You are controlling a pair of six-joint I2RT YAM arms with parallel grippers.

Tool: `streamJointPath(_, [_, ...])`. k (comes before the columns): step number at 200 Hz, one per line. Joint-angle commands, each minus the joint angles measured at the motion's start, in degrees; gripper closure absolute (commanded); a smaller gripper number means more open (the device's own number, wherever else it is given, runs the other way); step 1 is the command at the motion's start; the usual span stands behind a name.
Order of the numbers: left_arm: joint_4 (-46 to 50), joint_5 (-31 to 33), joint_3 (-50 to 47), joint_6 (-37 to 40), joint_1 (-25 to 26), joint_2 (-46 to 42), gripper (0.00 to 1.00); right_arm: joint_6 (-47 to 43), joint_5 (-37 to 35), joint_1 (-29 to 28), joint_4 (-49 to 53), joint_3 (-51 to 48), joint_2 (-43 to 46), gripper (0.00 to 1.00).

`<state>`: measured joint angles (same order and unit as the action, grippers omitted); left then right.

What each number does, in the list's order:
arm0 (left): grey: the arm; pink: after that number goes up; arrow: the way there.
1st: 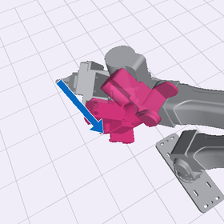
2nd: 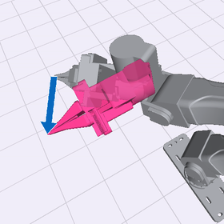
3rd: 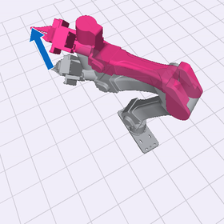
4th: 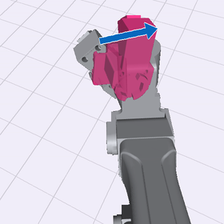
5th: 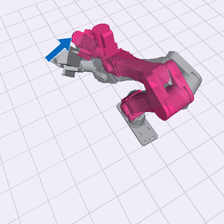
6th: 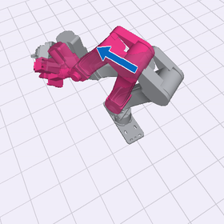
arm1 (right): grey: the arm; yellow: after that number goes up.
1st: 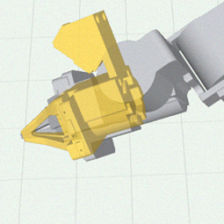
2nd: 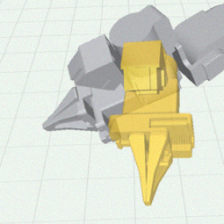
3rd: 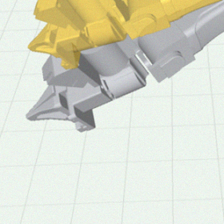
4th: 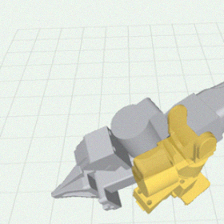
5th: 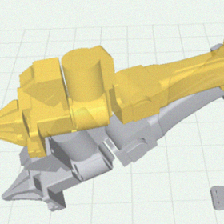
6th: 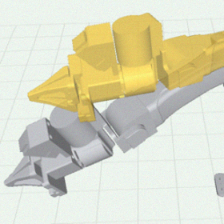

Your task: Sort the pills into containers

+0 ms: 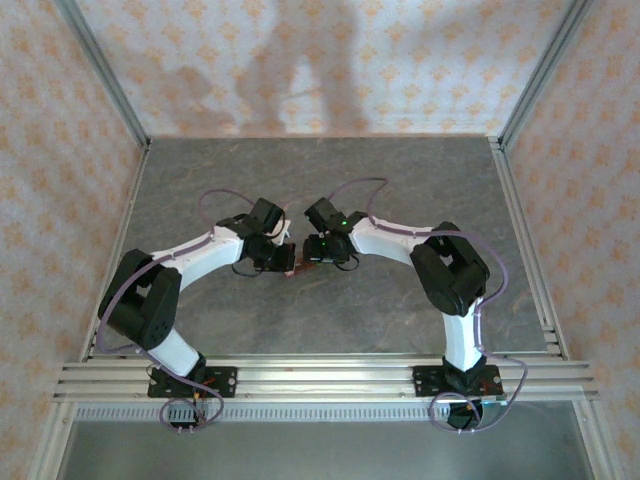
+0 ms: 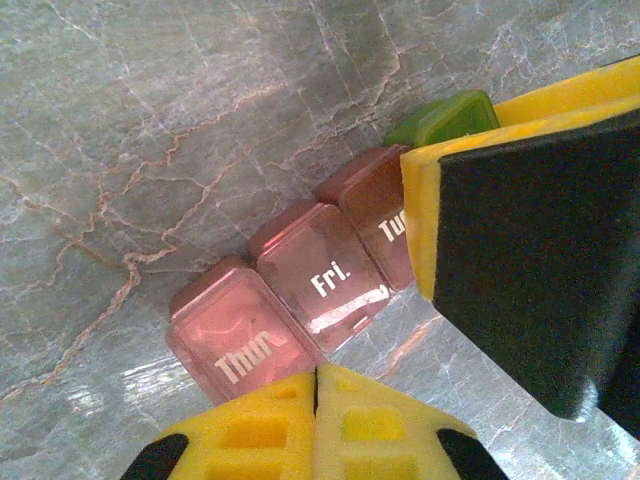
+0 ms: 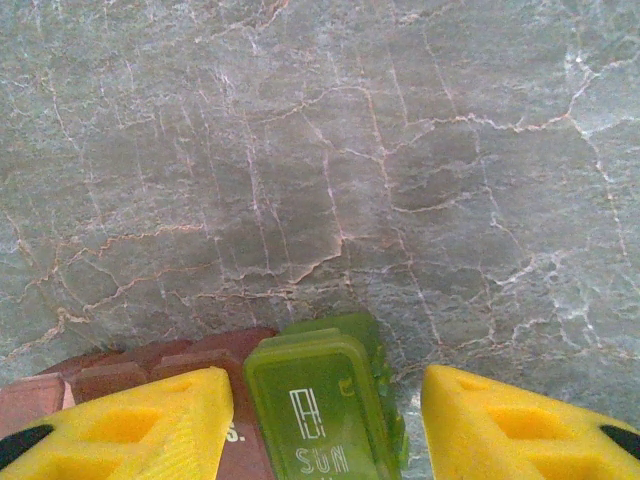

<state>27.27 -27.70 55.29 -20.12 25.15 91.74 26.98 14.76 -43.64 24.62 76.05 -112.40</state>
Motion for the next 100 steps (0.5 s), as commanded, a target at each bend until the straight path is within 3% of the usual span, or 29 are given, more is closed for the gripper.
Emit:
streamJointPath(1, [-0.8,-0.1,-1.5,-0.7,0.4,0.1,0.94,0.5,-3.2,-0.1,2.2,-2.1,-2.1,0.46])
streamJointPath(100, [-2.6,1.0,-3.7,-1.0,0.7,1.7,0.94,0.5,-3.2,-0.1,2.3,-2.1,-2.1,0.47])
